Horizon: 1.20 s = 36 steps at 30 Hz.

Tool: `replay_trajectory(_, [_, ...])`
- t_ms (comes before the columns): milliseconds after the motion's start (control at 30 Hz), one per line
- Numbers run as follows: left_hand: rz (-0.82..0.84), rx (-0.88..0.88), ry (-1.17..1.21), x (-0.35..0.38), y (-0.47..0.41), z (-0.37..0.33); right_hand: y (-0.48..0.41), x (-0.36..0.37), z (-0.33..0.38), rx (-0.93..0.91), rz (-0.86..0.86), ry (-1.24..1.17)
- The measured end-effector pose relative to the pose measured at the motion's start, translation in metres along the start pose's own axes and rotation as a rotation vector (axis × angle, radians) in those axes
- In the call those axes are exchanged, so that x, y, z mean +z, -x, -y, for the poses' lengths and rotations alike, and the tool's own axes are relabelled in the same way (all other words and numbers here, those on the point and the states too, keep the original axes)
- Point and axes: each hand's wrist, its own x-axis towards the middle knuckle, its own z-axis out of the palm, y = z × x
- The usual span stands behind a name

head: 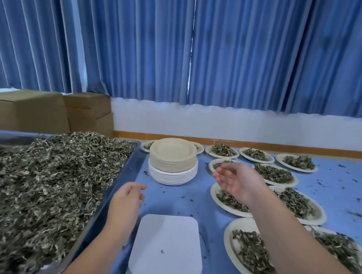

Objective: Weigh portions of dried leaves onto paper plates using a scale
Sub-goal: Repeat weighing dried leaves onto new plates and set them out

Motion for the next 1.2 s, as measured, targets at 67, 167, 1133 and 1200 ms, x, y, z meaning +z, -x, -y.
replay_trajectory(67, [0.002,-0.016,-0.021,-0.01,0.001,0.018,-0.001,0.007,-0.003,-0.009,0.006,0.048])
replay_trajectory(167, [-0.015,-0.05,0.014,-0.017,-0.004,0.04,-0.009,0.025,-0.014,-0.013,0.021,0.187])
replay_trajectory(1133, [0.125,0.025,-0.171,-0.016,-0.012,0.051,-0.081,0.119,-0.024,-0.538,0.097,1.489])
replay_trajectory(1200, [0.131,0.023,-0.174,-0.016,-0.012,0.051,-0.082,0.118,-0.027,-0.524,0.085,1.327])
